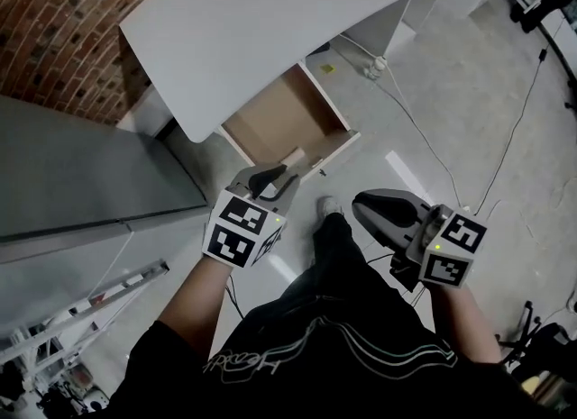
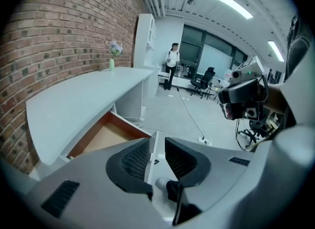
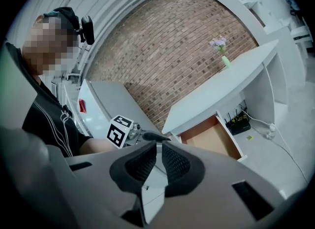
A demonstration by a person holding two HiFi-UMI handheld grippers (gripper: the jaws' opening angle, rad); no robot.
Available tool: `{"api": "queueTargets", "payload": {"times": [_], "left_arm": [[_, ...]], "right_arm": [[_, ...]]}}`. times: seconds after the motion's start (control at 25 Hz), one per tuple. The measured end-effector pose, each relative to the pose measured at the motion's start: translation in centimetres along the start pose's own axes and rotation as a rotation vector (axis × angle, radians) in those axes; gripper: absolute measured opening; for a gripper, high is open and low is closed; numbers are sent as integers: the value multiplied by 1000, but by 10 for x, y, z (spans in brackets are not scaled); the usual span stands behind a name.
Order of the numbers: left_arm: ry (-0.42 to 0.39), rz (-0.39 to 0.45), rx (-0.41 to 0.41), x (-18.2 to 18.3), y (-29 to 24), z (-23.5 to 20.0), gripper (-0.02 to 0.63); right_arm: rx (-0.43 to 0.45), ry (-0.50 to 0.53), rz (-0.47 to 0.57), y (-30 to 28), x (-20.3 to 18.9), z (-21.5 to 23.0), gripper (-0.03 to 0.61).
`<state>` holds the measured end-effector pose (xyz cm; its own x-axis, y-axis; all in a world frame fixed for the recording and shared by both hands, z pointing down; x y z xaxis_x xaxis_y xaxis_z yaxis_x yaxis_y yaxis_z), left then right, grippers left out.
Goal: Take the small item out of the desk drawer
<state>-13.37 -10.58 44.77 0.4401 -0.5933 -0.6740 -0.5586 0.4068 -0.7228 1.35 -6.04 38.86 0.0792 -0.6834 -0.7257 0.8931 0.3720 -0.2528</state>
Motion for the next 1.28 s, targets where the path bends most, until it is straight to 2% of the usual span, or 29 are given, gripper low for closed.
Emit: {"api": "queueTargets", "payload": {"times": [0.32, 0.56, 0.88, 1.12, 1.28], "left_arm": [[-120, -268, -47, -20, -101, -48, 147], [-123, -406, -65, -45, -156, -76, 172], [-215, -590, -100, -78, -221, -95, 195], [-232, -677, -106, -104, -259, -109, 202], [-186, -695, -101, -113, -273, -118, 202]], "right_arm": [[-23, -125, -42, -8, 4, 78, 61], [-41, -191, -49, -12, 2, 116, 61], [-47, -307, -62, -16, -21, 151, 61], [-50, -304, -61, -17, -25, 171, 61], [-58, -321, -57, -23, -31, 189, 61]]}}
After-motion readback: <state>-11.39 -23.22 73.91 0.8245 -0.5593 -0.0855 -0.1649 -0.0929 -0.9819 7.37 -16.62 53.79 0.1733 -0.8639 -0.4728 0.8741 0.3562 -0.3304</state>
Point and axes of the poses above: the fingertips, and each gripper's own axes: y backward along the fingers, z to its right, x out of its top, the point moved 4 cm from there along y, backward along the fingers, and after that the axes turned 1 degree about -z, right-handed, at the moved point
